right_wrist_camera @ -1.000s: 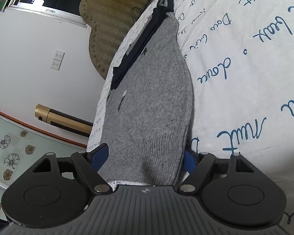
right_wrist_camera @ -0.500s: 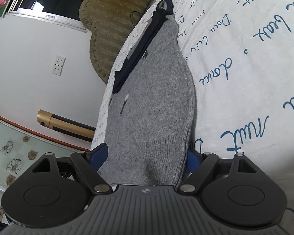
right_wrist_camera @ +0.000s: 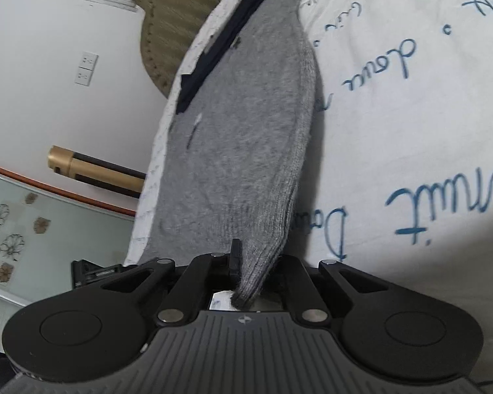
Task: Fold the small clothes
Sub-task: 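Grasp the hem with both grippers and lift it toward the collar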
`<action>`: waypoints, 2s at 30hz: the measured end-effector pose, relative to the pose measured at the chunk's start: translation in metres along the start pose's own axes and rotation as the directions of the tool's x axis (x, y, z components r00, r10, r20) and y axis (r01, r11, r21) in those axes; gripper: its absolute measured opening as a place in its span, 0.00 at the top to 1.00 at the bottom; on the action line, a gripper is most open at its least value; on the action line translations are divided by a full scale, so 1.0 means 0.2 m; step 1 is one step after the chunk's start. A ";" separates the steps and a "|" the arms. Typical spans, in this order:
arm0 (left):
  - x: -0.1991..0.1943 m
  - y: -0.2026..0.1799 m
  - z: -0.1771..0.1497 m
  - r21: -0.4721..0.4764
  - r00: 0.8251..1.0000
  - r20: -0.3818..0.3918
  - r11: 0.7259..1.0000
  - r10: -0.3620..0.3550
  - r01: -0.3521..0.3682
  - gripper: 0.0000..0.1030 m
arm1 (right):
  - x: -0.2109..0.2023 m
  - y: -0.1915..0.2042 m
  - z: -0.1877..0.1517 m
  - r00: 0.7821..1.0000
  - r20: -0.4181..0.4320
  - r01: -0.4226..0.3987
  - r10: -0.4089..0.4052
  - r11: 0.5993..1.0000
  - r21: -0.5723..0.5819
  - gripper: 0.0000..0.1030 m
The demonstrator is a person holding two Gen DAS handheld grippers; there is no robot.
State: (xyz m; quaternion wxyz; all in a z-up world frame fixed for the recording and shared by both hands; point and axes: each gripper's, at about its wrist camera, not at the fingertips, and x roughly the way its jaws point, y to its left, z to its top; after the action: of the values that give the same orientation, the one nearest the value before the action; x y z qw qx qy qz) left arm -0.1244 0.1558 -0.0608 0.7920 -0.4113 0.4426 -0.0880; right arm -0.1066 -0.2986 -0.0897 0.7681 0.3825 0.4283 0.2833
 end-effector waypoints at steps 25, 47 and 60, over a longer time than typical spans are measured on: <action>-0.01 -0.02 0.01 0.015 0.999 -0.005 0.999 0.051 -0.051 0.95 | -0.13 -0.09 0.00 0.999 0.044 0.006 -0.011 0.995 0.102 0.91; -0.08 -0.39 0.65 0.162 0.968 0.192 0.978 -0.159 0.129 0.95 | -0.11 0.22 0.65 0.941 0.234 -0.229 0.246 0.969 -0.096 0.90; 0.36 -0.68 1.56 0.206 0.939 0.316 0.976 -0.137 0.073 0.95 | 0.28 0.17 1.61 0.900 0.352 -0.244 0.257 0.966 -0.081 0.90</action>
State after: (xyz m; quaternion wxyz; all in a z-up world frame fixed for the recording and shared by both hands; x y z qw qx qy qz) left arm 0.1910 0.2113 0.0768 0.8845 -0.3654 0.2713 -0.1029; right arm 0.1979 -0.3478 0.0242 0.7971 0.4663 0.2231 0.3123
